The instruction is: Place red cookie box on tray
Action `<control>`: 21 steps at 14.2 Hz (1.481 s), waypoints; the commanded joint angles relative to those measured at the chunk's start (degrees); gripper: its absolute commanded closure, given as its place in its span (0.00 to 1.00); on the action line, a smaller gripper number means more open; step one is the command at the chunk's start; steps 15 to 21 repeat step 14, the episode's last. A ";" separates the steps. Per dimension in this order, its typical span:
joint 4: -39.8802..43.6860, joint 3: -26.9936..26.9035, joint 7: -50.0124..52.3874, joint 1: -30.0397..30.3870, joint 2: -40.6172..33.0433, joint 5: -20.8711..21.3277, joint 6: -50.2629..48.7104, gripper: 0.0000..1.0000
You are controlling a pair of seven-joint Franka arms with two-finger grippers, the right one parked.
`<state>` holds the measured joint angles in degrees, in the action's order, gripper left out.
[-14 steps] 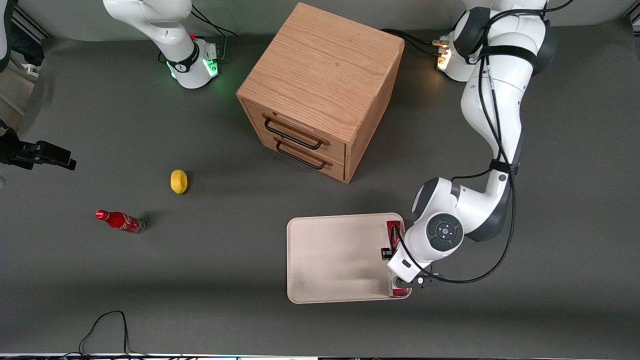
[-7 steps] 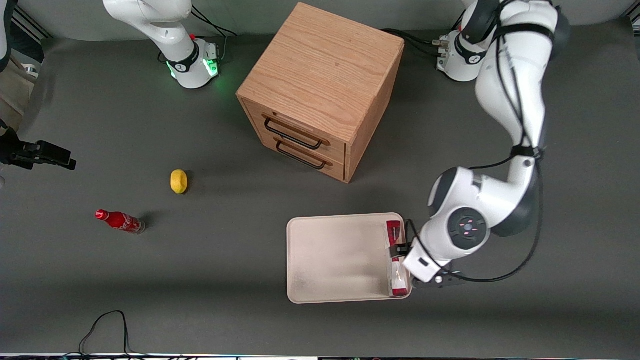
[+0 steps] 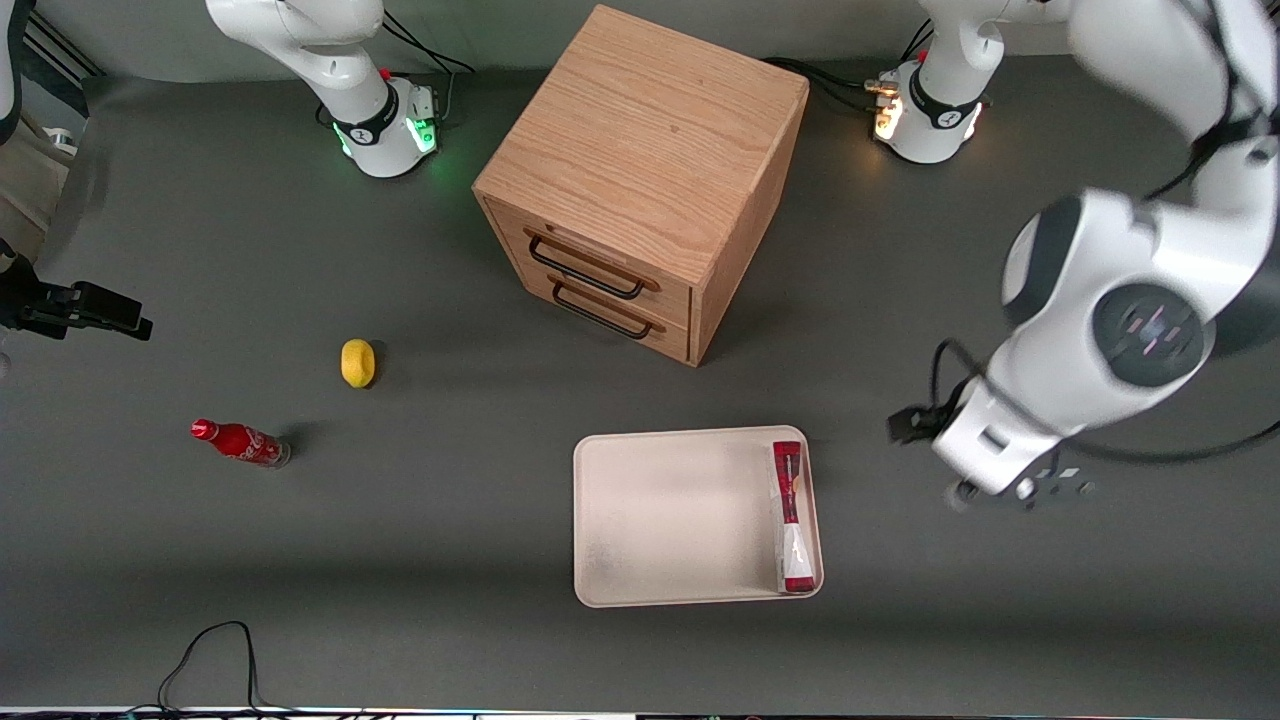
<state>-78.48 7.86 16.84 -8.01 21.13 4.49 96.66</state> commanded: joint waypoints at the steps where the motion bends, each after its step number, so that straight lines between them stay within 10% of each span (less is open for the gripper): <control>1: -17.03 -1.43 -5.33 3.26 -15.03 0.26 2.13 0.00; 10: -15.66 -14.52 -12.45 -1.29 -19.46 -4.05 -4.64 0.00; 21: -15.13 -14.54 -12.45 0.09 -19.37 -3.87 -4.64 0.00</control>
